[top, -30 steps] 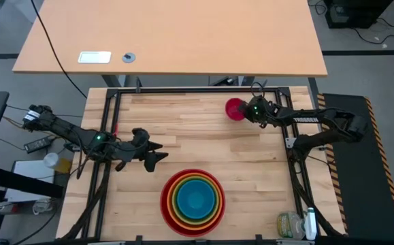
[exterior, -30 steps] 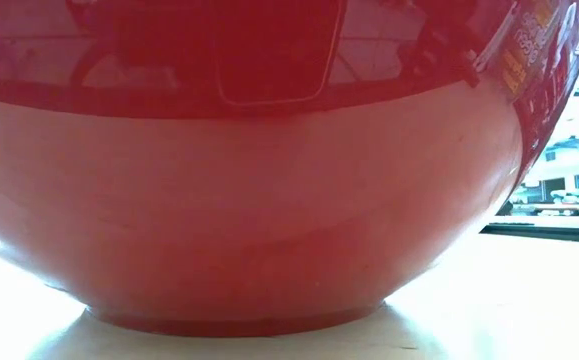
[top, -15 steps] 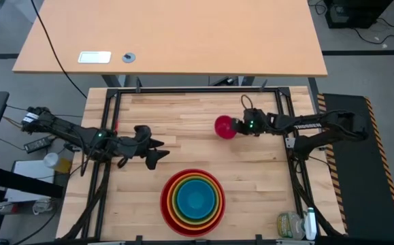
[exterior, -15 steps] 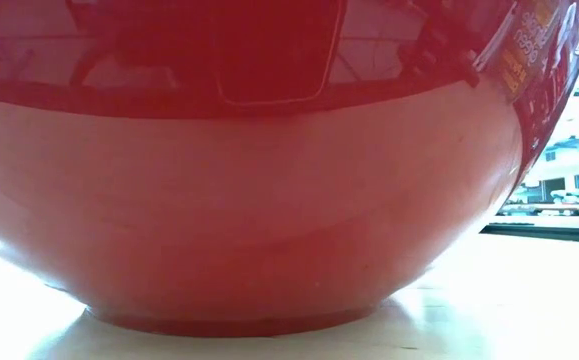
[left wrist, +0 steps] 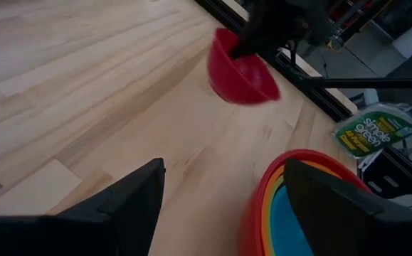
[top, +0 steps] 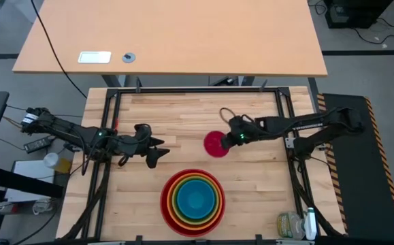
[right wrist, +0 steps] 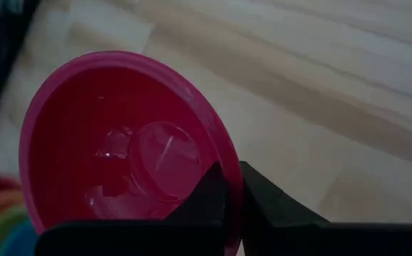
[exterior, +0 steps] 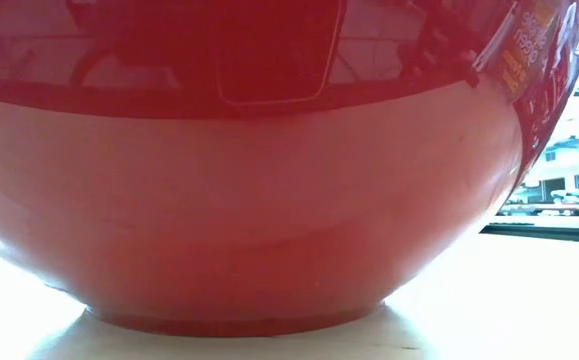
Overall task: Nest bowls inside each other
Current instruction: Stack the pink bowl on top of the blue bowl
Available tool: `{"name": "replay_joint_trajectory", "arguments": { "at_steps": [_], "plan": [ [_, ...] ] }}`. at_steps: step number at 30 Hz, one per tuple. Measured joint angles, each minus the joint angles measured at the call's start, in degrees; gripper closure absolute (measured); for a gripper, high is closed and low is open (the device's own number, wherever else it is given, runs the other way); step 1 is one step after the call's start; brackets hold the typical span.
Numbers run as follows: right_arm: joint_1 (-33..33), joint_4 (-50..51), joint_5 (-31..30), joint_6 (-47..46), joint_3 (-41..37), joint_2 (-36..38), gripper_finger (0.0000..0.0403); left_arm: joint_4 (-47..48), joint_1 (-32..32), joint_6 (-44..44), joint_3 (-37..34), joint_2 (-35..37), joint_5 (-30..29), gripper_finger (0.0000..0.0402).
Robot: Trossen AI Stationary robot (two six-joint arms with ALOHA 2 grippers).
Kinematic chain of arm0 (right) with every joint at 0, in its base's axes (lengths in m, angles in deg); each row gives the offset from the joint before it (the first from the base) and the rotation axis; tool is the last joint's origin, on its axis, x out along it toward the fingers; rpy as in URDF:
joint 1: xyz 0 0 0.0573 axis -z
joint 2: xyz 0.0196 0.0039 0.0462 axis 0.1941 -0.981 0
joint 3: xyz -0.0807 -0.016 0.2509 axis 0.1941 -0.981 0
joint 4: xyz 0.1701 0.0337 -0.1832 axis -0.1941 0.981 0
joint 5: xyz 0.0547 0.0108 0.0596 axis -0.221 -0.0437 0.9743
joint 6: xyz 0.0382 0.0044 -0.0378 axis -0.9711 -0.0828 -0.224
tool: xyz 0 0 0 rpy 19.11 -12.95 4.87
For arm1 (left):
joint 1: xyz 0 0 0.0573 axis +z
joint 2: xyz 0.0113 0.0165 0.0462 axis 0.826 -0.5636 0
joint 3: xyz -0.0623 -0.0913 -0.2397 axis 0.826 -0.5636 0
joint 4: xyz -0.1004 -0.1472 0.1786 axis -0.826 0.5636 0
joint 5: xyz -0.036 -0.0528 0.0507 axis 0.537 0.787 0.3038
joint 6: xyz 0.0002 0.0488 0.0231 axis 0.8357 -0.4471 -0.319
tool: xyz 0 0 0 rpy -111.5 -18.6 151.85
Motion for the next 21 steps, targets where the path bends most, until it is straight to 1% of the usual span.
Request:
{"name": "replay_joint_trajectory", "arguments": {
  "at_steps": [5, 11, 17, 21],
  "plan": [
    [-4.8, 10.9, -0.2, 6.9, 14.0, -9.0, 0.0381, 0.0, 0.0, 0.1, 0.0, 0.0, 0.0, 0.0111],
    [-8.8, 18.7, -0.1, 13.6, 30.6, -20.7, 0.0381, 0.5, 0.0, 0.2, 0.0, 0.0, 0.0, 0.0111],
    [-11.6, 25.5, -2.1, 16.2, 43.9, -27.2, 0.0379, 0.8, -0.2, 1.4, 0.0, 0.0, 0.0, 0.0111],
    [-13.9, 26.0, -1.4, 22.0, 49.7, -30.6, 0.0378, 0.8, -0.2, 1.9, 0.0, 0.0, 0.6, 0.0111]
  ]
}}
